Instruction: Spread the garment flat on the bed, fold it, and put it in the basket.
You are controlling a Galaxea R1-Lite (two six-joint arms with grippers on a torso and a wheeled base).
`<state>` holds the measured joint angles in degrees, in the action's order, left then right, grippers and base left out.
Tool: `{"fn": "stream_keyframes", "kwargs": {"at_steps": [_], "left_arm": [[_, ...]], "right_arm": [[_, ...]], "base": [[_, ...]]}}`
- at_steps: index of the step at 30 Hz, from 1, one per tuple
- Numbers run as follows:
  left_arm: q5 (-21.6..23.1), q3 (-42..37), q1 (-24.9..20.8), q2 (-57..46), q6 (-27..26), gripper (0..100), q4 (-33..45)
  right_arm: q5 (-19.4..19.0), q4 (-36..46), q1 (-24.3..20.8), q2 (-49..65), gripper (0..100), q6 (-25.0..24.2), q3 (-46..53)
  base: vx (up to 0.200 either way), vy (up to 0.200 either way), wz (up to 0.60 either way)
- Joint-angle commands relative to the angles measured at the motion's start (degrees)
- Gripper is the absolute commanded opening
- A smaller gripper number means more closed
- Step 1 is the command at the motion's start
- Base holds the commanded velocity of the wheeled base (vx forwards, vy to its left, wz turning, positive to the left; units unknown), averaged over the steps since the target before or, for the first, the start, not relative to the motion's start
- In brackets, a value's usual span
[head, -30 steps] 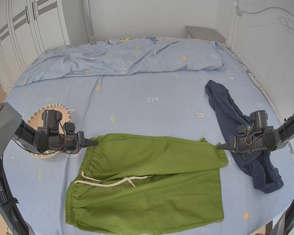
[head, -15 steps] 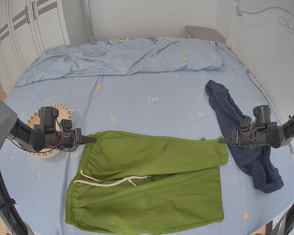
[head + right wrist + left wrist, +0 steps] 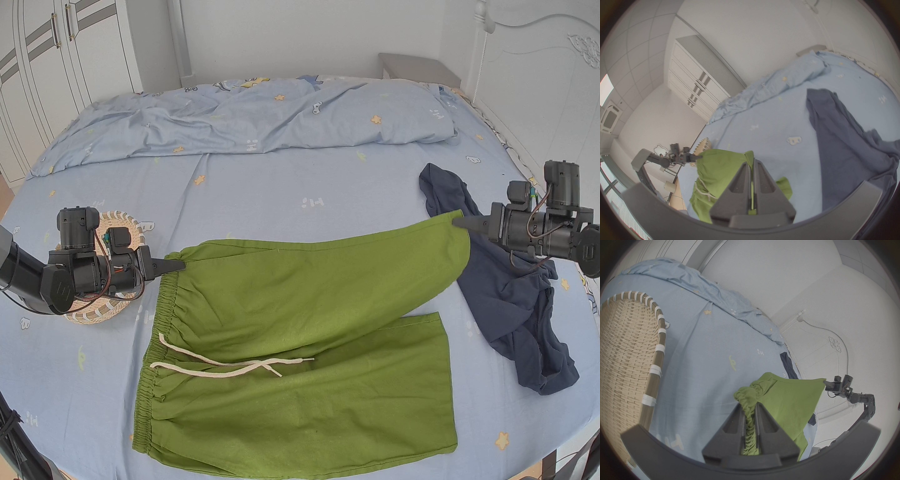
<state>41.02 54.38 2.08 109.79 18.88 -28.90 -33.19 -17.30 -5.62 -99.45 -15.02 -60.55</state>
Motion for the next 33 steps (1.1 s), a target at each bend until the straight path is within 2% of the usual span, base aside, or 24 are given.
{"fn": "stream_keyframes", "kwargs": {"at_steps": [1, 6, 13, 16, 21, 26, 29, 33], "left_arm": [[0.0, -1.7, 0.5, -2.2, 1.2, 0, -2.0], [0.0, -1.9, 0.4, -2.5, 1.2, 0, -2.0], [0.0, -4.2, 0.7, -4.0, 1.3, 0, -4.9], [0.0, -6.4, 2.0, -4.4, 2.3, 0, -10.9], [0.0, -7.6, 1.9, -3.7, 4.8, 0, -15.7], [-0.1, -8.4, 2.0, -3.5, 6.3, 0, -19.3], [-0.2, -8.8, 2.0, -3.2, 7.5, 0, -21.2], [-0.2, -8.8, 2.1, -2.5, 7.5, 0, -21.8]], "right_arm": [[0.2, 1.0, -4.6, 9.7, 0, -2.2, -0.7], [0.4, 6.4, -7.7, 14.6, 0, -2.6, -1.8], [1.5, 6.8, -7.2, 15.4, 0, -2.6, 1.3], [1.7, 6.4, -6.8, 15.0, 0, -2.6, 2.4], [1.6, 6.0, -5.9, 11.8, 0, -2.6, 1.6], [0.9, 1.7, -5.1, 7.3, 0, -2.6, 1.5], [0.9, -4.4, -4.2, 2.4, 0, -3.0, 1.3], [0.9, -8.1, -4.0, -1.9, 0, -5.6, -1.3]], "base": [[0.000, 0.000, 0.00], [0.000, 0.000, 0.00], [0.000, 0.000, 0.00], [0.000, 0.000, 0.00], [0.000, 0.000, 0.00], [0.000, 0.000, 0.00], [0.000, 0.000, 0.00], [0.000, 0.000, 0.00]]}}
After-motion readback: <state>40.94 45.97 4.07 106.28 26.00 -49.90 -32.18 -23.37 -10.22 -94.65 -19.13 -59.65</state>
